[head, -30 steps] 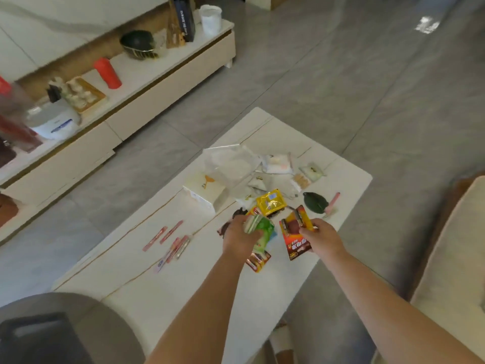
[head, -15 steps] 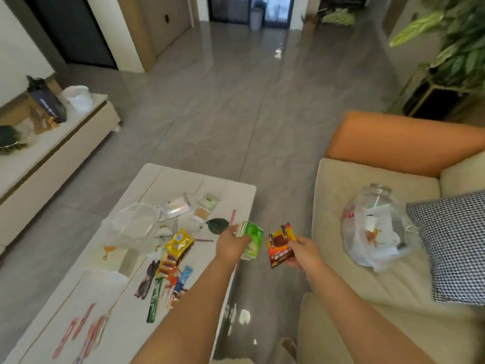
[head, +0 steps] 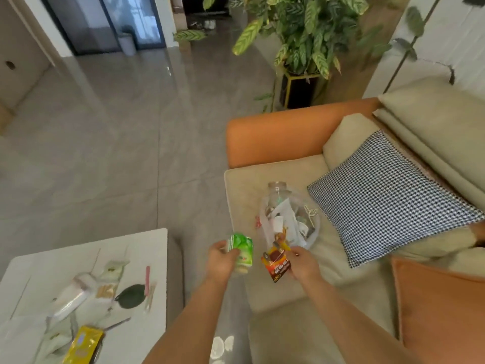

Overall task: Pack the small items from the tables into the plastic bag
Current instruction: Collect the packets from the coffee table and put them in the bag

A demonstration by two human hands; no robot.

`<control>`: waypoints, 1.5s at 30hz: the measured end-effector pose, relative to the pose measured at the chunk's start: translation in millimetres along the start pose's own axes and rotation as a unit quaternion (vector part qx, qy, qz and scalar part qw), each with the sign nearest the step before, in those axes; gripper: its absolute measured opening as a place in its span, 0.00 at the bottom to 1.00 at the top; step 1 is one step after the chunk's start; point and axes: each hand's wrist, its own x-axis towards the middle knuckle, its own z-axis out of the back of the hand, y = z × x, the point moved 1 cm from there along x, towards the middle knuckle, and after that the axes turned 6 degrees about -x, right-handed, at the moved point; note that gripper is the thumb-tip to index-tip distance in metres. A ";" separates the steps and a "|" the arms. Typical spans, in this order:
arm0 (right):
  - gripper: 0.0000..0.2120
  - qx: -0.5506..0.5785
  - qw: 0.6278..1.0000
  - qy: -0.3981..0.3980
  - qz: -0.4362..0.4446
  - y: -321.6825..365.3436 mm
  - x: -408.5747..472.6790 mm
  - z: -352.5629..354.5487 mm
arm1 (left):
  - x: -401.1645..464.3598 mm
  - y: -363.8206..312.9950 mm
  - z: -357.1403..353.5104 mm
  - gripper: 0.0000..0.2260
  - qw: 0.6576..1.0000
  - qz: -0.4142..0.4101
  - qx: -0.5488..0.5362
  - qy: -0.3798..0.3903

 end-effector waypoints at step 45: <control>0.28 -0.205 0.965 -0.103 -0.127 -79.5 289.1 -7.5 | 305.9 40.3 -234.5 0.23 0.799 -0.132 0.572 0.128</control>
